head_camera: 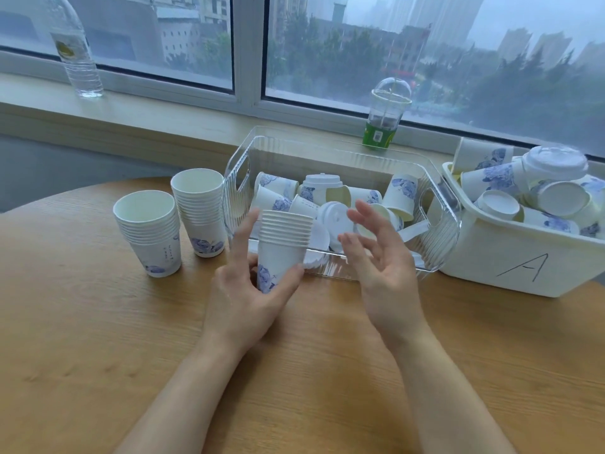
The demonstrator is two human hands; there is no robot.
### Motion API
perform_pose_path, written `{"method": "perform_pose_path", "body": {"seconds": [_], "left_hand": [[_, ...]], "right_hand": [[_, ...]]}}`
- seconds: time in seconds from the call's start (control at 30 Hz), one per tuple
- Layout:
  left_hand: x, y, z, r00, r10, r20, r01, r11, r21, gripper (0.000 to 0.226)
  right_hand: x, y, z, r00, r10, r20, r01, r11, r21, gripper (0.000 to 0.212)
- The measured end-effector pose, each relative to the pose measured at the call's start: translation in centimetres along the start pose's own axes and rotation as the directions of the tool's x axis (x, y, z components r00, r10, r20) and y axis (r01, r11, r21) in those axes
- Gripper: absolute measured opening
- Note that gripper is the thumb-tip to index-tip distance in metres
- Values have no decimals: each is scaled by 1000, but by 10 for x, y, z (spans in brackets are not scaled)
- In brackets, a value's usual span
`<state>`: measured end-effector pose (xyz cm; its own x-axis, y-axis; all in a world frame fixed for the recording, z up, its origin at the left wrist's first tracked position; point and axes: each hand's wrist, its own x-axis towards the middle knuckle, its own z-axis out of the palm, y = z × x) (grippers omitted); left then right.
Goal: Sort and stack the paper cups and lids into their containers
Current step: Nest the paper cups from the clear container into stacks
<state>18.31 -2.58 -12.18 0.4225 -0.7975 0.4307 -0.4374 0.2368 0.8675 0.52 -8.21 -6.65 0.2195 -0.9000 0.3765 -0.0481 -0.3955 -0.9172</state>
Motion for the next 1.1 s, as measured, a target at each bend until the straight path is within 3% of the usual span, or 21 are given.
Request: {"method": "perform_pose_path", "body": {"seconds": [0.07, 0.17, 0.37, 0.53, 0.67, 0.8, 0.9, 1.1], "left_hand": [[1, -1, 0, 997, -45, -66, 45, 999, -3, 96], [3, 2, -1, 986, -68, -153, 71, 997, 12, 95], [4, 5, -2, 965, -84, -250, 96, 995, 40, 88], [6, 5, -2, 966, -53, -253, 73, 995, 72, 88], [6, 5, -2, 964, -52, -259, 79, 992, 94, 91], [4, 7, 1, 969, 9, -247, 34, 985, 170, 93], [4, 9, -2, 972, -70, -225, 94, 991, 100, 93], [3, 4, 0, 989, 2, -147, 16, 992, 122, 92]], "right_hand": [[29, -5, 5, 999, -40, -2, 39, 991, -125, 37], [75, -1, 20, 993, -60, 105, 94, 928, -360, 40], [137, 15, 47, 927, 78, 368, 224, 672, -706, 57], [155, 24, 55, 883, 168, 438, 297, 522, -799, 56], [158, 23, 56, 855, 235, 463, 376, 334, -864, 58], [153, 27, 52, 830, 333, 447, 419, 158, -894, 77], [146, 24, 44, 869, 277, 410, 356, 223, -907, 83], [127, 6, 18, 949, -32, 315, 290, 486, -825, 73]]}}
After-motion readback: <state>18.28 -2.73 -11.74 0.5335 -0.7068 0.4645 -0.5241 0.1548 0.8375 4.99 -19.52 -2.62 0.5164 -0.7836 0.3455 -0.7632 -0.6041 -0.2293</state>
